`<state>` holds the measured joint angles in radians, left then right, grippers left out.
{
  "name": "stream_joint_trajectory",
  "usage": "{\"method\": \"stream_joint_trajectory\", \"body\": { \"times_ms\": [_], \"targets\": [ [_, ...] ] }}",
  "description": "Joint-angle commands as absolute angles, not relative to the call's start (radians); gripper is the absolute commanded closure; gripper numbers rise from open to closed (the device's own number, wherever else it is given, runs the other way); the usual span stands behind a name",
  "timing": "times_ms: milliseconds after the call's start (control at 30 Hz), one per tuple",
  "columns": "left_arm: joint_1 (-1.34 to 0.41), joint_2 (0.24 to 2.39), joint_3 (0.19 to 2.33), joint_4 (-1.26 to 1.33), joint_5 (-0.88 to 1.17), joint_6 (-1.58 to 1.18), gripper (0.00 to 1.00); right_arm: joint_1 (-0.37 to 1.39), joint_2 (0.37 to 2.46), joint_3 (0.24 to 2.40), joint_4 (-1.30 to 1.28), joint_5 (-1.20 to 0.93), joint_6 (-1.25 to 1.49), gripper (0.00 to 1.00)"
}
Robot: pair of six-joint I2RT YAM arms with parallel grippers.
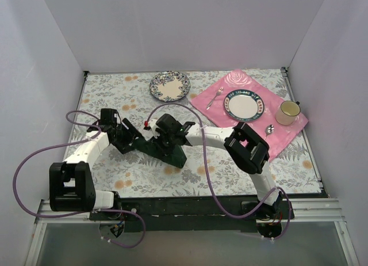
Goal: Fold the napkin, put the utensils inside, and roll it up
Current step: Roll the napkin with the utensil
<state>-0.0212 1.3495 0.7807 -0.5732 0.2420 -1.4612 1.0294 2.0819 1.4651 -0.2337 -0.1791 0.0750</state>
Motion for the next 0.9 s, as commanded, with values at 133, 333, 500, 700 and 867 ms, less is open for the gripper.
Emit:
{"method": "stream_joint_trajectory", "body": {
  "times_ms": [133, 333, 500, 700, 867],
  "targets": [
    [-0.079, 1.267, 0.733, -0.549, 0.325, -1.477, 0.19, 0.888, 2.19, 1.439, -0.076, -0.667, 0.395, 0.95],
    [-0.169, 1.305, 0.698, -0.47, 0.278, -1.548, 0.12, 0.833, 2.232, 1.341, 0.177, -0.84, 0.593, 0.95],
    [-0.19, 1.382, 0.755, -0.439, 0.218, -1.543, 0.12, 0.802, 2.233, 1.253, 0.331, -0.91, 0.698, 0.95],
    [-0.192, 1.479, 0.795, -0.475, 0.124, -1.499, 0.19, 0.79, 2.224, 1.241, 0.339, -0.917, 0.692, 0.95],
    [-0.19, 1.523, 0.816, -0.476, 0.057, -1.46, 0.4, 0.79, 2.217, 1.236, 0.339, -0.92, 0.681, 0.93]
  ]
}}
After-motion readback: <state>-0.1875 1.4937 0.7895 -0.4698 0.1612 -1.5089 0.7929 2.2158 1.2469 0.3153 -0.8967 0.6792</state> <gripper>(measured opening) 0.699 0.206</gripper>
